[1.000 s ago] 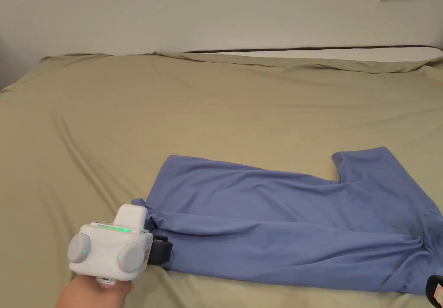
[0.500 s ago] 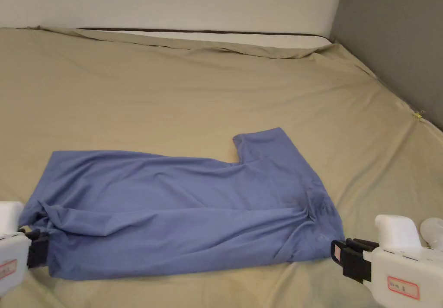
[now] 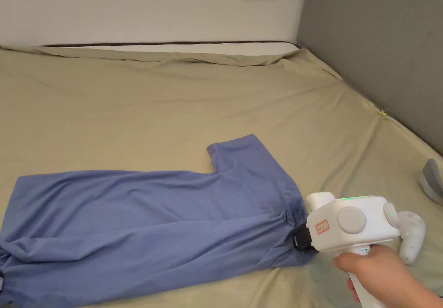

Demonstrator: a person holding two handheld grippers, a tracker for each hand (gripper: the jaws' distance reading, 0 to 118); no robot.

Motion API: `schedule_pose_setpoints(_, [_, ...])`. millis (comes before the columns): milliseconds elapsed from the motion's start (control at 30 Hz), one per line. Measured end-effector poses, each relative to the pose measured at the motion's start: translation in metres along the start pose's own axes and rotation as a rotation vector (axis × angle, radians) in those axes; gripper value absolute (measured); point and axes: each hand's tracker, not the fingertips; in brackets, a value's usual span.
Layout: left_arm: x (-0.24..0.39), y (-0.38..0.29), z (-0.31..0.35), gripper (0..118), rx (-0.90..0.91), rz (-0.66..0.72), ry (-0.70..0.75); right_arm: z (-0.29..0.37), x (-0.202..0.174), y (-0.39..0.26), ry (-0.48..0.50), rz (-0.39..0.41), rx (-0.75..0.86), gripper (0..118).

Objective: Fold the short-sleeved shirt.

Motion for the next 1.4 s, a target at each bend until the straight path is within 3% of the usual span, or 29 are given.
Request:
schedule_pose_setpoints(33, [-0.006, 0.0, 0.003, 9, 0.001, 0.033, -0.034, 0.005, -0.002, 0.0, 0.08, -0.003, -0.007, 5])
schedule_pose_setpoints(100, [-0.008, 0.0, 0.01, 7, -0.004, 0.024, -0.049, 0.025, -0.004, -0.004, 0.018, 0.032, -0.009, 4])
schedule_pose_setpoints(167, [-0.01, 0.002, 0.018, 7, -0.012, -0.07, 0.014, 0.047, 0.001, -0.006, 0.047, 0.046, 0.005, 4])
schedule_pose_setpoints(333, [-0.027, 0.0, 0.058, 7, -0.046, 0.015, -0.118, 0.097, 0.015, -0.01, 0.09, 0.005, -0.007, 4])
schedule_pose_setpoints(400, [-0.027, -0.006, 0.073, 7, -0.078, -0.022, -0.096, 0.109, 0.014, -0.021, 0.042, 0.058, -0.047, 4])
schedule_pose_setpoints(533, [-0.032, -0.042, 0.091, 7, -0.163, -0.039, -0.073, 0.106, 0.012, -0.064, 0.01, 0.075, -0.128, 4])
schedule_pose_setpoints(600, [-0.034, -0.065, 0.089, 7, -0.206, -0.026, -0.076, 0.096, 0.014, -0.084, 0.015, 0.043, -0.165, 4])
schedule_pose_setpoints(767, [-0.035, -0.106, 0.058, 7, -0.306, -0.049, 0.012, 0.065, 0.007, -0.111, -0.022, 0.037, -0.206, 4])
schedule_pose_setpoints(867, [-0.042, -0.109, 0.042, 8, -0.282, -0.009, 0.014, 0.039, 0.023, -0.109, -0.012, 0.007, -0.213, 6])
schedule_pose_setpoints(933, [-0.041, -0.1, 0.047, 19, -0.28, 0.047, 0.02, 0.043, 0.023, -0.106, -0.006, -0.015, -0.193, 11])
schedule_pose_setpoints(967, [-0.039, -0.099, 0.05, 19, -0.27, 0.029, 0.034, 0.048, 0.022, -0.104, -0.011, -0.006, -0.189, 11])
schedule_pose_setpoints(1000, [-0.037, -0.096, 0.059, 70, -0.218, -0.004, 0.057, 0.057, 0.019, -0.101, -0.018, 0.035, -0.177, 24])
schedule_pose_setpoints(1033, [-0.034, -0.092, 0.071, 112, -0.17, -0.018, 0.058, 0.074, 0.017, -0.098, -0.05, 0.06, -0.122, 50])
schedule_pose_setpoints(1067, [-0.033, -0.087, 0.091, 118, -0.133, 0.002, 0.007, 0.092, 0.016, -0.097, -0.048, 0.063, -0.053, 92])
schedule_pose_setpoints(1100, [-0.03, -0.076, 0.109, 118, -0.025, 0.052, -0.059, 0.122, 0.013, -0.095, 0.003, 0.019, 0.098, 118])
schedule_pose_setpoints(1133, [-0.028, -0.07, 0.128, 118, 0.051, 0.107, -0.123, 0.152, 0.009, -0.095, 0.05, -0.02, 0.25, 118])
schedule_pose_setpoints(1233, [-0.008, -0.071, 0.176, 118, 0.251, 0.179, -0.242, 0.215, -0.014, -0.109, 0.132, -0.111, 0.493, 118])
schedule_pose_setpoints(1300, [0.007, -0.077, 0.188, 118, 0.233, 0.133, -0.215, 0.227, -0.03, -0.123, 0.146, -0.156, 0.56, 118])
schedule_pose_setpoints(1333, [0.014, -0.081, 0.183, 118, 0.215, 0.12, -0.194, 0.229, -0.043, -0.128, 0.14, -0.14, 0.526, 118])
schedule_pose_setpoints(1367, [0.021, -0.084, 0.175, 106, 0.18, 0.061, -0.129, 0.223, -0.055, -0.132, 0.123, -0.124, 0.475, 107])
schedule_pose_setpoints(1400, [0.03, -0.089, 0.167, 46, 0.16, 0.007, -0.09, 0.216, -0.067, -0.139, 0.112, -0.091, 0.455, 40])
